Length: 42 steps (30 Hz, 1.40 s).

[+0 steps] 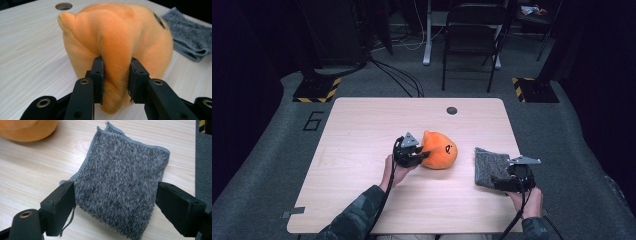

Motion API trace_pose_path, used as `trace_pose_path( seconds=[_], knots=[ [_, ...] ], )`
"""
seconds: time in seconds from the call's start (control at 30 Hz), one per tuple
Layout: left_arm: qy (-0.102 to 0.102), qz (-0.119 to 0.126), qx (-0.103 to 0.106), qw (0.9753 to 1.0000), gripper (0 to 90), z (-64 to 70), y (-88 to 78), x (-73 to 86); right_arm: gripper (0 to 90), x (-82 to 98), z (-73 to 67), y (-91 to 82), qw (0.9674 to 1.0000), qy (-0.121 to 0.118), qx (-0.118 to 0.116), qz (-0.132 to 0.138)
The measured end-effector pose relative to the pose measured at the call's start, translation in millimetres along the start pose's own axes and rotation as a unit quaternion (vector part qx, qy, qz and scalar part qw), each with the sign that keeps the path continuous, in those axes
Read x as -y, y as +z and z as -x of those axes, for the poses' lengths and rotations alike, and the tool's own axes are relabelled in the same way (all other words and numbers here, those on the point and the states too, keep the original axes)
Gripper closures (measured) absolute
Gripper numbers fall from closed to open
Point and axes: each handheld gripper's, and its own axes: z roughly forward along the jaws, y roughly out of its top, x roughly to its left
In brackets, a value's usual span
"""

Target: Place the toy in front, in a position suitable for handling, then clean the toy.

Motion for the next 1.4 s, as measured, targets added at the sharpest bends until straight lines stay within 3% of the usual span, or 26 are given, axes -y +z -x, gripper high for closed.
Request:
trace_pose_path(
  seconds=[0.1, 0.2, 0.27, 0.43, 0.53, 0.67, 0.97, 1.03, 1.23, 1.3, 1.33, 1.4],
  knots=[
    [0.000, 0.013, 0.001, 0.9999, 70.7, 11.8, -4.4, -5.0, 15.3, 0.3, 0.1, 0.2, 1.0000, 0.004, 0.001, -0.003],
    [-0.012, 0.028, 0.001, 0.9995, 70.7, 21.9, -9.7, -7.0, 15.3, 0.4, 0.2, -1.4, 1.0000, -0.001, 0.001, -0.002],
    [-0.014, 0.036, -0.013, 0.9992, 70.7, 27.6, -13.9, -6.5, 15.3, 0.4, 0.2, -1.7, 1.0000, 0.000, 0.001, -0.001],
    [-0.049, 0.007, -0.028, 0.9984, 68.4, 24.6, -13.1, 10.8, 15.3, -0.3, 1.7, 0.3, 1.0000, 0.001, 0.001, -0.002],
    [-0.067, 0.008, -0.034, 0.9972, 64.4, 20.4, -14.4, 18.3, 15.2, -3.3, 2.5, 7.7, 1.0000, -0.002, 0.002, -0.006],
    [-0.067, 0.003, -0.033, 0.9972, 57.9, 20.7, -15.4, 20.8, 15.2, -7.4, 1.7, 16.1, 0.9999, -0.011, 0.002, -0.008],
    [-0.059, -0.002, -0.029, 0.9978, 54.4, 15.2, -15.9, 22.3, 14.2, -10.6, 1.1, 28.2, 0.9997, -0.010, 0.007, -0.023],
    [-0.058, -0.005, -0.032, 0.9978, 46.9, 14.8, -17.0, 21.4, 13.8, -10.5, 1.9, 30.8, 0.9997, -0.011, 0.005, -0.021],
    [-0.052, -0.013, -0.033, 0.9980, 41.0, 13.6, -19.2, 19.7, 13.0, -9.0, 0.9, 44.2, 0.9993, -0.015, 0.005, -0.033],
    [-0.047, -0.014, -0.033, 0.9982, 41.1, 12.9, -19.2, 20.3, 12.8, -9.2, 1.9, 47.3, 0.9993, -0.011, 0.004, -0.036],
    [-0.050, -0.014, -0.032, 0.9981, 41.2, 13.0, -19.0, 20.7, 12.8, -9.4, 4.6, 52.6, 0.9993, 0.006, 0.001, -0.037],
    [-0.049, -0.015, -0.032, 0.9981, 42.1, 12.8, -19.2, 21.5, 13.9, -8.9, 7.7, 58.5, 0.9990, 0.015, -0.001, -0.042]
  ],
)
